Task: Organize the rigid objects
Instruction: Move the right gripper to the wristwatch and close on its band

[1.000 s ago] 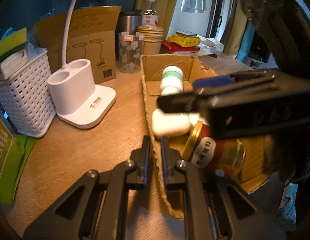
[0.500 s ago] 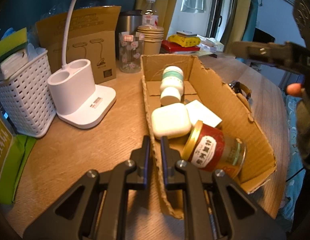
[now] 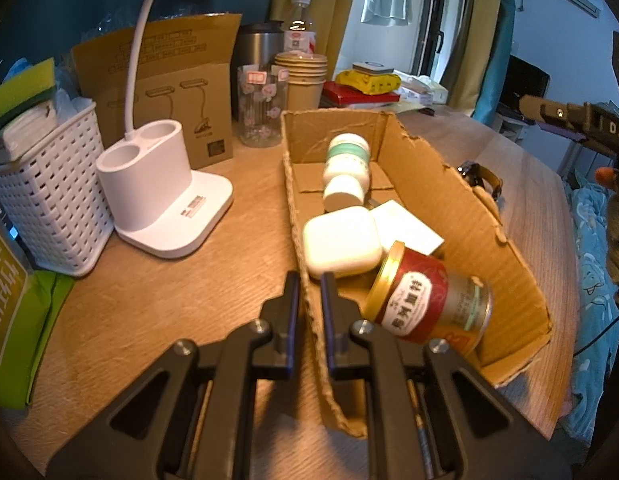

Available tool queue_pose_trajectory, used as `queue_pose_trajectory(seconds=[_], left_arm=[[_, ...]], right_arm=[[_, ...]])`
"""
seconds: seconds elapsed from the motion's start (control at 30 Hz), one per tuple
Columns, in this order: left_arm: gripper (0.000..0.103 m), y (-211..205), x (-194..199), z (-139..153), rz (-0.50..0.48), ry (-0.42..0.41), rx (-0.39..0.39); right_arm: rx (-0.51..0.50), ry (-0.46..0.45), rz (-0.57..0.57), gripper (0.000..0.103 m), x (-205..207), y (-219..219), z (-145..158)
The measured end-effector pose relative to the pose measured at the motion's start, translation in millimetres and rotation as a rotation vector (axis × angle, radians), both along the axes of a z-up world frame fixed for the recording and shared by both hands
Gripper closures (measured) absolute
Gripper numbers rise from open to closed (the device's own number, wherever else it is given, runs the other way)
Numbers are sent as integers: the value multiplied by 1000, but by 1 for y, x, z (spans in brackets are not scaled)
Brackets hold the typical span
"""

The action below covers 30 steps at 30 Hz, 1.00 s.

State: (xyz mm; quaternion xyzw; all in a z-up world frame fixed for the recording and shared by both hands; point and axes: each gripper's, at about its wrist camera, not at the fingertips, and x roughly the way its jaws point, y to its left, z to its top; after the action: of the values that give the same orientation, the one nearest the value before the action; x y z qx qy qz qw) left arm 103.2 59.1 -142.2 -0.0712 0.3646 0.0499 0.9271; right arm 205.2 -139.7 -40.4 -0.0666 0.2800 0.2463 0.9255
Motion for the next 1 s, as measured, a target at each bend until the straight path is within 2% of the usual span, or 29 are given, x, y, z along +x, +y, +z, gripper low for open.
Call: queue_pose_trajectory(seconds=[0.3, 0.43, 1.0], left_arm=[[92, 0, 0, 0, 1, 0, -1], [92, 0, 0, 0, 0, 0, 0], [92, 0, 0, 0, 1, 0, 0]], right_arm=[[-29, -63, -31, 23, 8, -13, -7], [-49, -95, -31, 14, 18, -16, -13], [-205, -10, 65, 14, 52, 14, -69]])
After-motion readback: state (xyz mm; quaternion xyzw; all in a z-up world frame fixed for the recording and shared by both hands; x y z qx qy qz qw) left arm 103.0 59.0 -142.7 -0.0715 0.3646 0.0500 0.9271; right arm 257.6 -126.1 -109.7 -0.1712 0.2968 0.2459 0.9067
